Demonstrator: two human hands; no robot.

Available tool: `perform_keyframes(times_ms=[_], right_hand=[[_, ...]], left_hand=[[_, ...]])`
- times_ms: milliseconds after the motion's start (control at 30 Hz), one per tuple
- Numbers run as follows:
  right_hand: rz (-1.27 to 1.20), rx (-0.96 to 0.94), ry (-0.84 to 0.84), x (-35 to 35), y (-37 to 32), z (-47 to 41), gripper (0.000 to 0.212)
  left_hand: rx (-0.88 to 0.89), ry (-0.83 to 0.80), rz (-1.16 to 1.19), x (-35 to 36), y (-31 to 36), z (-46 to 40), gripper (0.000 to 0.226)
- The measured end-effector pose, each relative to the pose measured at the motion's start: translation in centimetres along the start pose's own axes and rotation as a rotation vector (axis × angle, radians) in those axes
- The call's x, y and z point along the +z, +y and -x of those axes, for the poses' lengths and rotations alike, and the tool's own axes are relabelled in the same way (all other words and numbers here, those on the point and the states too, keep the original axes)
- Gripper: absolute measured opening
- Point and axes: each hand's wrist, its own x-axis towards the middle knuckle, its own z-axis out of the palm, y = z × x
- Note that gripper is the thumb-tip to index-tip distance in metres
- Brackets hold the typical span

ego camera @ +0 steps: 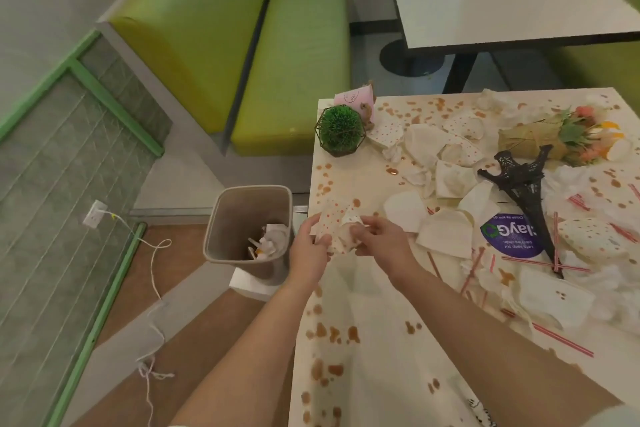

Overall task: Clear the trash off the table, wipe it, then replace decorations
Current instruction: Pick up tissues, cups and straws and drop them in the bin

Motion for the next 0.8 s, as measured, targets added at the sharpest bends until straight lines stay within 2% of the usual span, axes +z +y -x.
perform_keyframes(times_ms=[133, 300, 500, 667, 733, 800], right_hand=[[0.019, 0.008, -0.01, 4.2, -0.2, -0.7, 0.026], [0.199, -0.031, 0.061, 9.0, -0.2, -1.8, 0.019], [0.254, -0.13, 0.137, 14.7, -1.7, -3.5, 0.024], [0.32, -0.156, 0.167, 18.6, -1.8, -4.9, 0.017], [0.365, -0.131, 0.136, 19.5, -1.2, -5.4, 0.019], [0.436, -0.109, 0.102, 19.9, -0.5, -5.8, 0.031]], left_hand=[[0.014, 0.034, 0.009, -3.6, -0.7, -0.2, 0.042], [0.05, 0.061, -0.079, -8.1, -1.9, -1.2, 0.041], [-0.008, 0.17, -0.161, -13.3, -3.2, -3.7, 0.036], [-0.016, 0.195, -0.207, -16.7, -4.0, -5.3, 0.035], [-0.022, 0.172, -0.217, -17.3, -4.2, -5.6, 0.034], [-0.028, 0.142, -0.235, -17.6, -4.3, -6.1, 0.033]])
